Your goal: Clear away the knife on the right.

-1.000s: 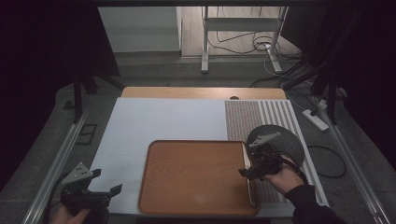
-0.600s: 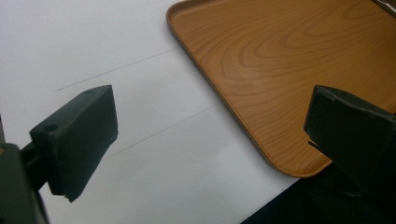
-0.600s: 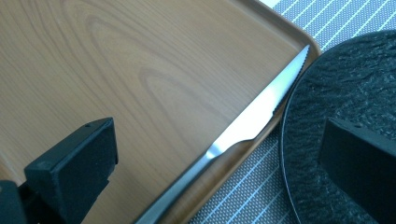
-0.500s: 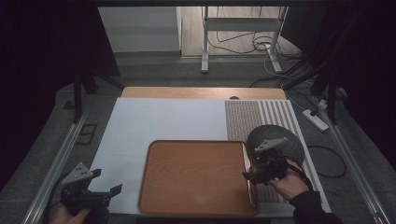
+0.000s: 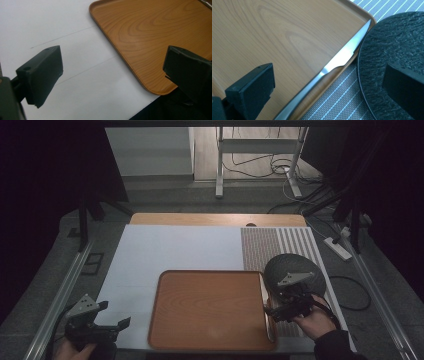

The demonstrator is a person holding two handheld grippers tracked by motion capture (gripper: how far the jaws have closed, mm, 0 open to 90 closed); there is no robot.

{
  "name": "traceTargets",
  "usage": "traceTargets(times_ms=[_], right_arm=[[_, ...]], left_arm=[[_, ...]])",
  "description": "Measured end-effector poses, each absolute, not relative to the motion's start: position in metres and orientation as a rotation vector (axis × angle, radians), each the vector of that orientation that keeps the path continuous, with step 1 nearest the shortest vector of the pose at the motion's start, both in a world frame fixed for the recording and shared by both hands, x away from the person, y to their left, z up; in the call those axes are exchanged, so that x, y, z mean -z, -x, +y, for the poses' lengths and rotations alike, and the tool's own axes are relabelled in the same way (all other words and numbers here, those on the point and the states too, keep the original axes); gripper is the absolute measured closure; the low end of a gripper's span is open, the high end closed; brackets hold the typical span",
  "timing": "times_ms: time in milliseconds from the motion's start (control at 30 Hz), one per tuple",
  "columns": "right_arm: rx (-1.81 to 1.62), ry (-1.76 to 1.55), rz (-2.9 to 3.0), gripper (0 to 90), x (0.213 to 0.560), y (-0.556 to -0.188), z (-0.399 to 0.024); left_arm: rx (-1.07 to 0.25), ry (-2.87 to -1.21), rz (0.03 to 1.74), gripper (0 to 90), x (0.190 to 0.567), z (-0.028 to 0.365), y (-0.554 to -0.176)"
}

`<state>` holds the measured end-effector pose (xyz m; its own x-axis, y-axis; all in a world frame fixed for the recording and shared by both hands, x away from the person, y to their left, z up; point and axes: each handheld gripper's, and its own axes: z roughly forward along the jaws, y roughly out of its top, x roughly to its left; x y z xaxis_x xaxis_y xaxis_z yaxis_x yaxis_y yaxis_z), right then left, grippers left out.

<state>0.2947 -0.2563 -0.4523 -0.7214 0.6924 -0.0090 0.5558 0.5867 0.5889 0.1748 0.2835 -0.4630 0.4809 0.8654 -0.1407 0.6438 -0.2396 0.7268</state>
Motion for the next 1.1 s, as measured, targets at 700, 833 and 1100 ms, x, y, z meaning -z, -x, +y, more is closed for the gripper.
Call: traceTargets(times_ms=[700, 833, 1100], right_arm=[[-0.875, -1.097, 2.520, 0.0, 0.447, -0.279, -0.278], [-0.878, -1.115, 2.505, 0.0, 0.447, -0.275, -0.284], [-0.898, -1.155, 2.475, 0.0, 0.446, -0.268, -0.296]], left_arm=[[-0.376, -1.977, 1.248, 3.8, 0.463, 0.284, -0.175], [-0.375, -1.974, 1.249, 3.8, 0.463, 0.284, -0.175], [-0.375, -1.971, 1.250, 3.8, 0.463, 0.284, -0.175]])
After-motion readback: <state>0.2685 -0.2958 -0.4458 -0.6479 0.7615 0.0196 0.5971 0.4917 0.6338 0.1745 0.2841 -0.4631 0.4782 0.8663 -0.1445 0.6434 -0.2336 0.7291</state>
